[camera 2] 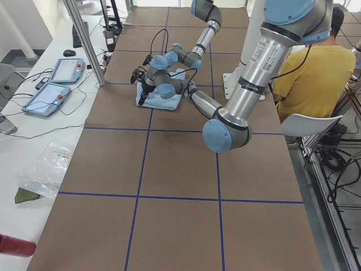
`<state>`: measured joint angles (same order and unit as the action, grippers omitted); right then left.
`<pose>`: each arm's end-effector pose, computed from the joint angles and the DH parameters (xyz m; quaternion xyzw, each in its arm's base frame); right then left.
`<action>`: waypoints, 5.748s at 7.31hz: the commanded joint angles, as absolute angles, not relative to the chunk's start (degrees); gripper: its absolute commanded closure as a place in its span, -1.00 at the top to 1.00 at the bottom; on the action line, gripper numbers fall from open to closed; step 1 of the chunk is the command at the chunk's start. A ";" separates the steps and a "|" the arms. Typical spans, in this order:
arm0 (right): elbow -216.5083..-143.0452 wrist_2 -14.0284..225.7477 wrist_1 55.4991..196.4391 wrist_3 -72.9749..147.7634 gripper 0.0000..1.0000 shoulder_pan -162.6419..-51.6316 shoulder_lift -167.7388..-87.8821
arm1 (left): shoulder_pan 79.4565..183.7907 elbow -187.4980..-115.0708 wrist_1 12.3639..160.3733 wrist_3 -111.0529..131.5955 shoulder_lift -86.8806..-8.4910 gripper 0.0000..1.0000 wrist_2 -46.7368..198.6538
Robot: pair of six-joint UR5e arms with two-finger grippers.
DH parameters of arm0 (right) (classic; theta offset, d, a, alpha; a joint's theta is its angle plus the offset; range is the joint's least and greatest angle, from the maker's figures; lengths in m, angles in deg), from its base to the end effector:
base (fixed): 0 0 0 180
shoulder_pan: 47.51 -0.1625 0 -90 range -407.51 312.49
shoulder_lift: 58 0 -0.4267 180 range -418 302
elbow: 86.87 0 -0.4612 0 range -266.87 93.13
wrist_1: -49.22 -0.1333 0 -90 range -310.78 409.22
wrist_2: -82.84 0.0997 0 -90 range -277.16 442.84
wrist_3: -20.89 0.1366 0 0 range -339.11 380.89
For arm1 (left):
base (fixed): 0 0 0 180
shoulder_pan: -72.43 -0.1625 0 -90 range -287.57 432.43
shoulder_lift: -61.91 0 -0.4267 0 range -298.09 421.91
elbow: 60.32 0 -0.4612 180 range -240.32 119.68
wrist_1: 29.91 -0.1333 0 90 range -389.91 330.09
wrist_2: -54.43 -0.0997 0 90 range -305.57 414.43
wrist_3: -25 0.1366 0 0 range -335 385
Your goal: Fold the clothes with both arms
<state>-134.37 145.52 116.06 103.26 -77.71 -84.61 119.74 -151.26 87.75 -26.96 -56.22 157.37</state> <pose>-0.7384 -0.6565 0.2071 0.3252 -0.2738 0.2631 0.8661 0.4468 -0.6358 0.3044 0.2471 0.4143 -0.0173 0.8758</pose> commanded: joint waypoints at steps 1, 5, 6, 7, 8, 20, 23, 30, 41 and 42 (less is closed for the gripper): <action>-131.96 147.49 111.98 103.07 1.00 -80.54 -82.28 | 119.71 -152.34 87.51 -27.03 -55.60 1.00 157.78; -150.34 166.99 124.21 95.28 1.00 -84.85 -87.51 | 119.71 -158.72 86.90 -26.94 -50.27 1.00 159.18; -158.51 172.61 131.85 91.33 1.00 -87.03 -91.01 | 119.71 -164.67 83.07 -26.33 -46.67 1.00 161.80; -166.68 177.79 136.54 86.51 1.00 -90.01 -95.75 | 119.71 -172.04 77.11 -26.15 -43.59 1.00 162.35; -174.42 181.24 139.20 81.07 1.00 -92.92 -102.06 | 119.71 -178.55 72.09 -24.15 -40.34 1.00 162.35; -193.49 214.40 134.56 22.39 1.00 -136.88 -163.10 | 163.82 -170.20 66.43 28.95 -20.01 1.00 181.64; -192.61 216.52 135.70 22.30 1.00 -137.42 -164.61 | 164.01 -168.86 65.36 28.61 -10.99 1.00 186.78; -192.43 215.73 137.64 21.78 1.00 -137.42 -164.88 | 163.92 -168.60 65.28 27.73 -10.42 1.00 190.66; -193.48 215.46 136.94 21.77 1.00 -137.42 -165.23 | 163.92 -168.59 65.19 27.55 -9.37 1.00 186.79; -193.57 215.46 136.94 21.77 1.00 -137.42 -165.23 | 163.92 -169.03 65.19 27.55 -9.46 1.00 187.22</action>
